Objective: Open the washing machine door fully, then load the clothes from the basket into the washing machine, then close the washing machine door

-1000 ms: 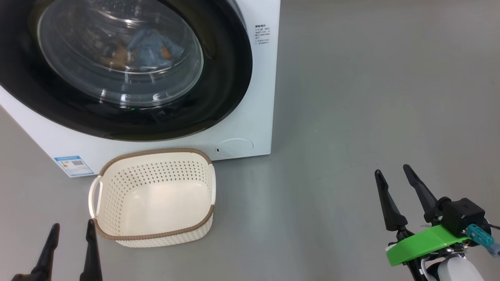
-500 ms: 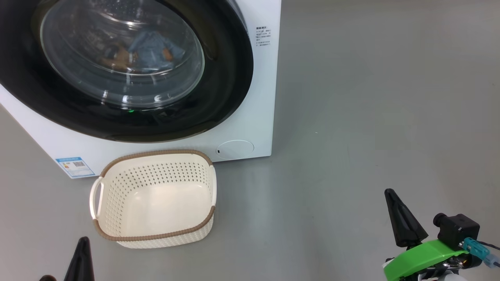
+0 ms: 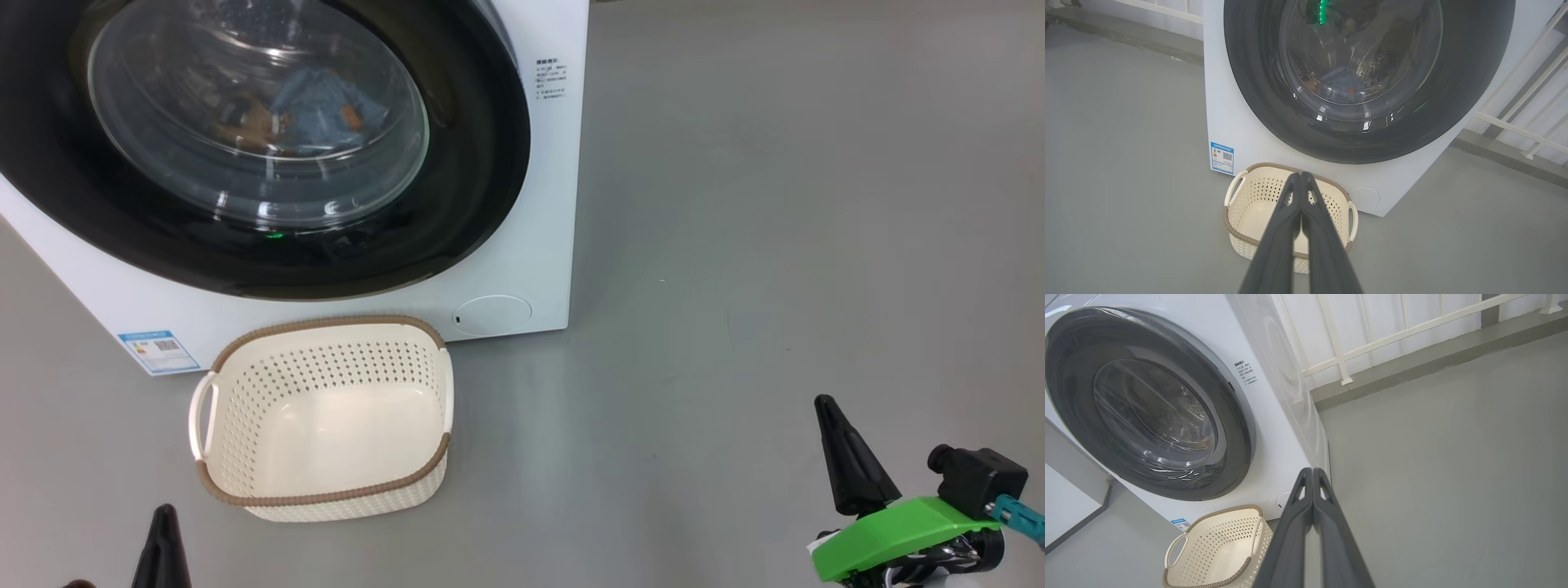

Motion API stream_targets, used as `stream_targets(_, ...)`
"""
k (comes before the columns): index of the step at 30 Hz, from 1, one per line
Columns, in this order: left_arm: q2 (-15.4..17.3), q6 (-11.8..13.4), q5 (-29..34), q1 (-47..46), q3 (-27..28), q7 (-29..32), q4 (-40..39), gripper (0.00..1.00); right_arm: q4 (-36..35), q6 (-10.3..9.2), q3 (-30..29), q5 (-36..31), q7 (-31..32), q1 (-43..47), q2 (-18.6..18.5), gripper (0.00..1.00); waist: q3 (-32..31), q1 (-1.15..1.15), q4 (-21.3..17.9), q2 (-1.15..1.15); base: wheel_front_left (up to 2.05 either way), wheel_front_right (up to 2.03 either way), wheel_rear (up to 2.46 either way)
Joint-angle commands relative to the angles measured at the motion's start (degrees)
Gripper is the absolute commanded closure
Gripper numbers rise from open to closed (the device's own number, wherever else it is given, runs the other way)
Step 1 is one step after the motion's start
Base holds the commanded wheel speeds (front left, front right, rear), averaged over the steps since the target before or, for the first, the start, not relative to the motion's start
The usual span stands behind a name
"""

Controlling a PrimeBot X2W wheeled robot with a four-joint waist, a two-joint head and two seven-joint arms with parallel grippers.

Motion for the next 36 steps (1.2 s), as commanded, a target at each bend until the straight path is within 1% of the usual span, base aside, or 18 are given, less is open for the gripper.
stream_targets(1, 1.04, -0.13, -1.79, -2.33, 0.38, 0.44, -0.97, 1.00, -1.30, -0.07, -0.33, 1.73, 0.26, -1.54, -0.16, 1.00, -0.03, -0.01, 0.01, 0.00, 0.00, 0.00, 0.00)
stream_targets(36, 1.55, -0.31, -25.77, -5.69, -0.81, 6.32, 1.59, 1.00, -1.01, -0.17, -2.37, 23.66, 6.08, -1.49, 1.02, 1.00, -1.05, -0.01, 0.21, 0.00, 0.00, 0.00, 0.00)
